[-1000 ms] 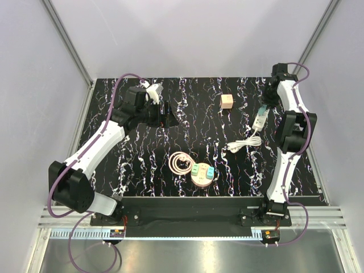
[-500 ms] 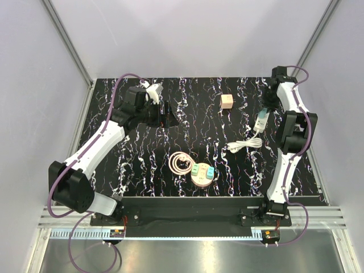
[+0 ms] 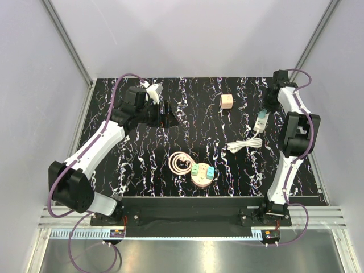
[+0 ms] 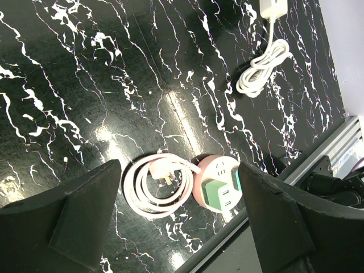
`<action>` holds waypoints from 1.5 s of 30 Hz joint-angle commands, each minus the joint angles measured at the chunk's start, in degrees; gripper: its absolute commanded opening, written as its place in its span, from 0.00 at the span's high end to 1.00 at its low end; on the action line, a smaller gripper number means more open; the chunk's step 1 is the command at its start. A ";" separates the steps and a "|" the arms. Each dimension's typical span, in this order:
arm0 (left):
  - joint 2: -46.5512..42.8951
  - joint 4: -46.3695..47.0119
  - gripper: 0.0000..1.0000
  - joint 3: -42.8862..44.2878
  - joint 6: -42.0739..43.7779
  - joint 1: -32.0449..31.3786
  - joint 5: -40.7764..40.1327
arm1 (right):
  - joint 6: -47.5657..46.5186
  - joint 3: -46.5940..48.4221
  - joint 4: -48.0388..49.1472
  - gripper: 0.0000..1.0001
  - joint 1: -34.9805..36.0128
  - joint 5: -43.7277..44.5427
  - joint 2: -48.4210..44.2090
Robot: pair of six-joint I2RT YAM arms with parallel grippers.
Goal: Insert the plug
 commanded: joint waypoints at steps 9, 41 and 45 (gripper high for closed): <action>-0.04 2.59 0.10 0.03 0.12 0.42 0.93 | -0.17 -3.85 -9.09 1.00 -0.23 0.50 7.98; -2.59 2.50 0.06 -0.49 1.09 0.42 -1.44 | -1.84 10.90 -9.71 0.24 6.79 5.34 -3.89; -2.59 2.50 0.06 -0.49 1.09 0.42 -1.62 | -3.33 16.60 -8.22 0.22 11.10 4.64 0.24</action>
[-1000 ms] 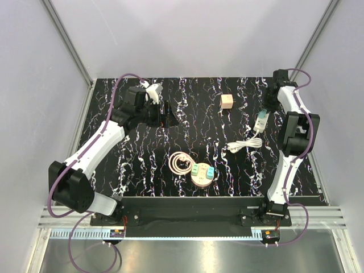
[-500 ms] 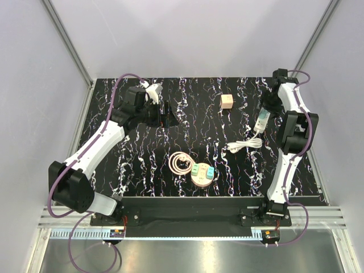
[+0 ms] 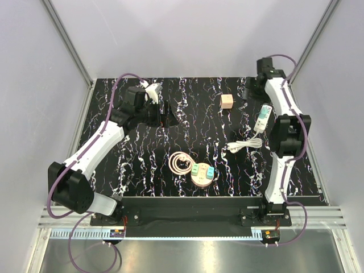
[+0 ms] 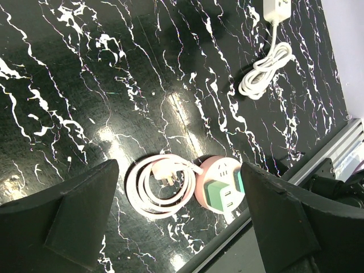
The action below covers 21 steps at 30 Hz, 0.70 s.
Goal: Insert the plug
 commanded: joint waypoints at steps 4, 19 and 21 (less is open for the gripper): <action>-2.06 2.50 0.06 -0.43 1.00 0.35 -0.81 | -3.36 11.64 3.77 0.20 6.11 0.02 7.15; -1.27 2.50 0.07 -0.08 0.30 1.23 1.03 | -13.82 25.98 3.85 0.23 12.71 1.17 22.98; -0.92 2.59 0.07 0.01 0.21 1.32 1.47 | -15.22 26.15 4.12 0.25 13.23 1.68 23.69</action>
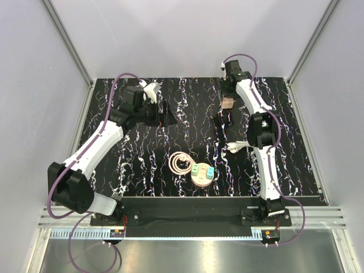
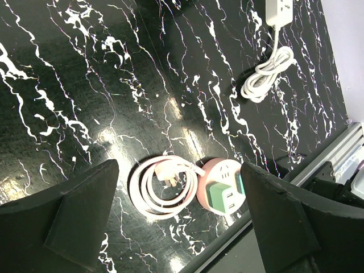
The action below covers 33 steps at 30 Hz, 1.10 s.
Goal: Insert the plug
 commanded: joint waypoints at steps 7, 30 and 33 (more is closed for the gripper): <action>-0.53 2.68 0.08 -0.25 0.23 0.49 0.88 | -4.70 2.00 -0.08 0.29 2.05 0.30 1.66; 1.05 10.58 0.13 1.59 -11.10 8.75 23.20 | -14.45 -60.20 33.23 1.00 21.90 -6.30 -55.28; 0.62 11.47 0.12 0.98 -12.16 8.32 26.01 | -15.86 -63.90 34.63 1.00 25.50 -5.94 -59.86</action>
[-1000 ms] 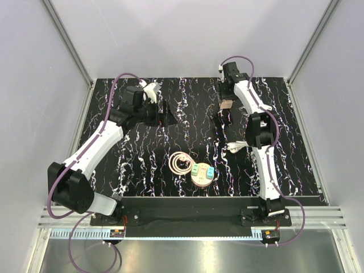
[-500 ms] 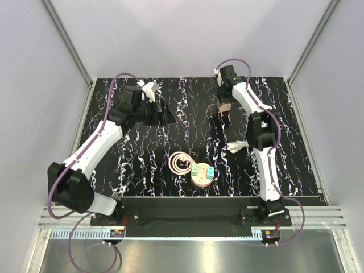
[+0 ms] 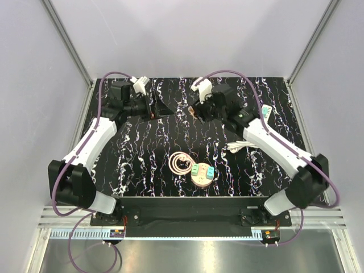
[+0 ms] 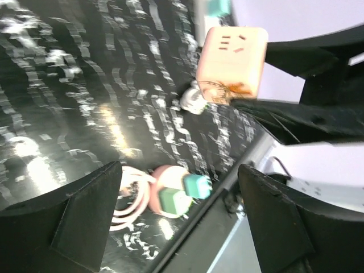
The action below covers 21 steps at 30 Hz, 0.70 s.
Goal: Insert the plug
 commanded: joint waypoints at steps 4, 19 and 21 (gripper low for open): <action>-1.59 4.63 0.10 1.00 -1.78 -2.62 8.56 | -3.27 -6.68 8.09 1.00 6.01 -1.68 -7.82; 0.78 9.19 0.05 -1.81 -6.08 -8.08 8.65 | -5.47 -10.82 12.22 1.00 10.06 -1.94 -12.57; 1.39 10.42 0.05 -2.77 -7.48 -8.43 8.91 | -5.56 -11.43 13.37 1.00 10.41 -2.29 -12.75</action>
